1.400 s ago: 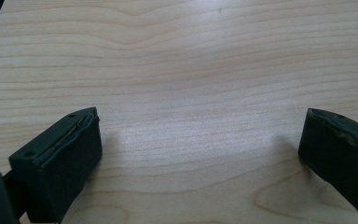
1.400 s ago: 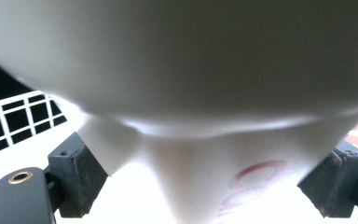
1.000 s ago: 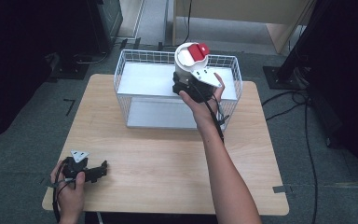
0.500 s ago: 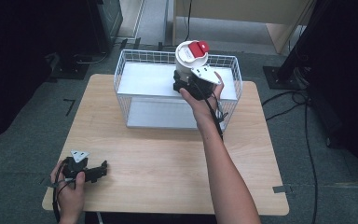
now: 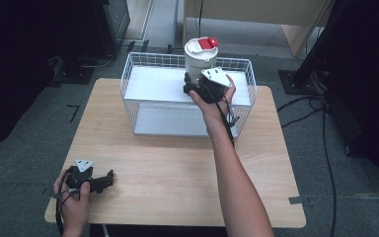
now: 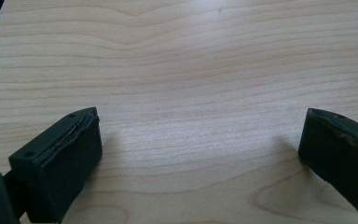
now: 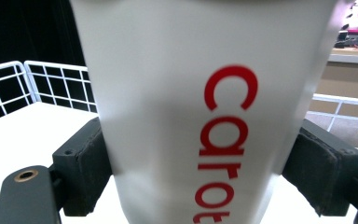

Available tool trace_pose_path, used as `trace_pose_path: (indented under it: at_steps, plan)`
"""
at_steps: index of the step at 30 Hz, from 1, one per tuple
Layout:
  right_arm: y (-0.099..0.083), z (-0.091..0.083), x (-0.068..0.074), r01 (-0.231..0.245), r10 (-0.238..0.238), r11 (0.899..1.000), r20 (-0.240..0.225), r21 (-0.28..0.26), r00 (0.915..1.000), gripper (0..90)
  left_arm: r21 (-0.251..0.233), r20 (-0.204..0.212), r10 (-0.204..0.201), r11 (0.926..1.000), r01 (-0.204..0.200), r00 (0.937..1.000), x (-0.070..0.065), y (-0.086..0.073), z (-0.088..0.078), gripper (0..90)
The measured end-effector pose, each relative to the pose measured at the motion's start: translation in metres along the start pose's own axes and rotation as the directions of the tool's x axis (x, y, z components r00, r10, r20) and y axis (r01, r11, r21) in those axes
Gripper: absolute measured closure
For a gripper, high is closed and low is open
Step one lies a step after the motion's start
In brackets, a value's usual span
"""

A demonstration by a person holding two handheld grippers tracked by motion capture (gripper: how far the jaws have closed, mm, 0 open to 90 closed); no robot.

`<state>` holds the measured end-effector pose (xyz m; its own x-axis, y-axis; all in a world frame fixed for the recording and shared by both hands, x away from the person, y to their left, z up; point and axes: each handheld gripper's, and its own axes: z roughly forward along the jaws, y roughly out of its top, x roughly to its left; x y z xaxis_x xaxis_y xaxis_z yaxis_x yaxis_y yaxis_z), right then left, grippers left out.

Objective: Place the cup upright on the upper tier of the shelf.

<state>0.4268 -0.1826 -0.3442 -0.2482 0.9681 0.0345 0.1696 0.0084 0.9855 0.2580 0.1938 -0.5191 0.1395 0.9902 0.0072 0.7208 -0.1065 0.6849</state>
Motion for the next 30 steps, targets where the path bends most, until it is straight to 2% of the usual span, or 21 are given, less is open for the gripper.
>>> trace_pose_path:
  at_steps: [4,7,11,30]
  plan:
    - [0.001,-0.003,-0.002,-0.009,0.009,1.0,-0.011,0.012,0.9999,13.1,0.003,0.0,0.003,1.0,-0.003,1.0,0.0,0.0,0.0,0.0]
    - [0.002,-0.007,-0.004,-0.018,0.018,0.999,-0.023,0.027,0.9996,5.6,0.0,0.0,0.001,1.0,-0.001,1.0,0.0,0.0,0.0,0.0]
    - [0.002,-0.015,-0.006,-0.015,0.017,0.999,-0.036,0.033,0.9992,2.3,0.0,0.0,0.0,1.0,0.0,1.0,0.0,0.0,0.0,0.0]
    - [-0.022,-0.07,-0.028,0.011,-0.009,0.999,-0.063,0.036,0.998,1.7,-0.002,0.0,-0.001,1.0,0.001,1.0,0.0,0.0,0.0,0.0]
